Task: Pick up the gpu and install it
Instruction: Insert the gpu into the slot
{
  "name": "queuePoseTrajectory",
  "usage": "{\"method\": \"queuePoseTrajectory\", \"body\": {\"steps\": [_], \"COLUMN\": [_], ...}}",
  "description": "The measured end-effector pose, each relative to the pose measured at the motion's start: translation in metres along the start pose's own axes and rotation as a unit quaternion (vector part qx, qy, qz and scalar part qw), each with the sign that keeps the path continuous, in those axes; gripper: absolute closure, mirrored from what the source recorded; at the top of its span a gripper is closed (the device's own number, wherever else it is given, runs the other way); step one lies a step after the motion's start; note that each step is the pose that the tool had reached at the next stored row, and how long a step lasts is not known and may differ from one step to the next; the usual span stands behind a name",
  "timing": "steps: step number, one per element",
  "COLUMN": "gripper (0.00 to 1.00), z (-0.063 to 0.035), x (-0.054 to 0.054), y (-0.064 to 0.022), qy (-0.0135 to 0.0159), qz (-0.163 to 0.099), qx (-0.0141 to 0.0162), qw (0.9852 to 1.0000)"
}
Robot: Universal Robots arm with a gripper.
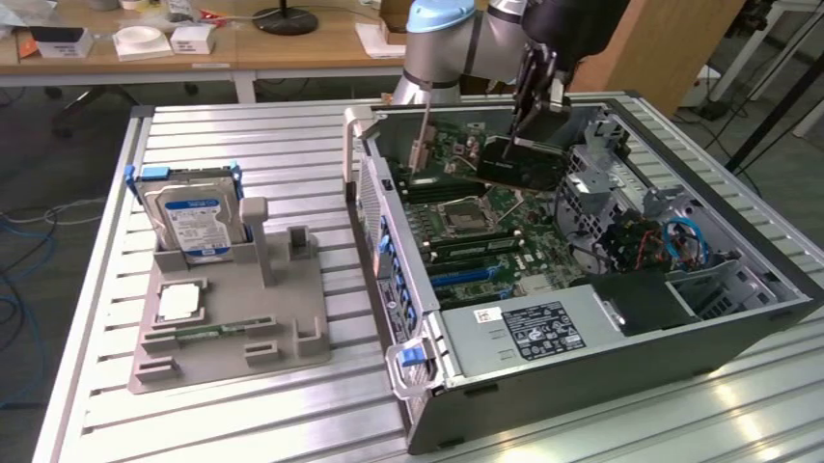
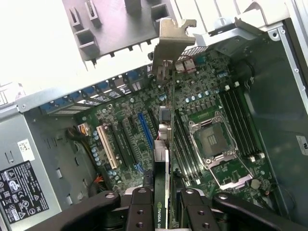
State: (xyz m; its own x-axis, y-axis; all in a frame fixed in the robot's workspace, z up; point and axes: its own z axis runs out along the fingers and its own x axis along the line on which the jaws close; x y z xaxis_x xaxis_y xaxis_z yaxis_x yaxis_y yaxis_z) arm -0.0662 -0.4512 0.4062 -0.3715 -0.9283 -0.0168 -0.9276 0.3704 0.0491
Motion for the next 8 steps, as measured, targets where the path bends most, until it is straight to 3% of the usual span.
{"method": "queuePoseTrajectory", "body": {"steps": [8], "gripper": [0.74], "z": [-0.0001], "x": [-0.0023], "y": [-0.006], "qy": [0.0014], "qz": [-0.03], "qx": [-0.0005], "qw": [0.9996]}}
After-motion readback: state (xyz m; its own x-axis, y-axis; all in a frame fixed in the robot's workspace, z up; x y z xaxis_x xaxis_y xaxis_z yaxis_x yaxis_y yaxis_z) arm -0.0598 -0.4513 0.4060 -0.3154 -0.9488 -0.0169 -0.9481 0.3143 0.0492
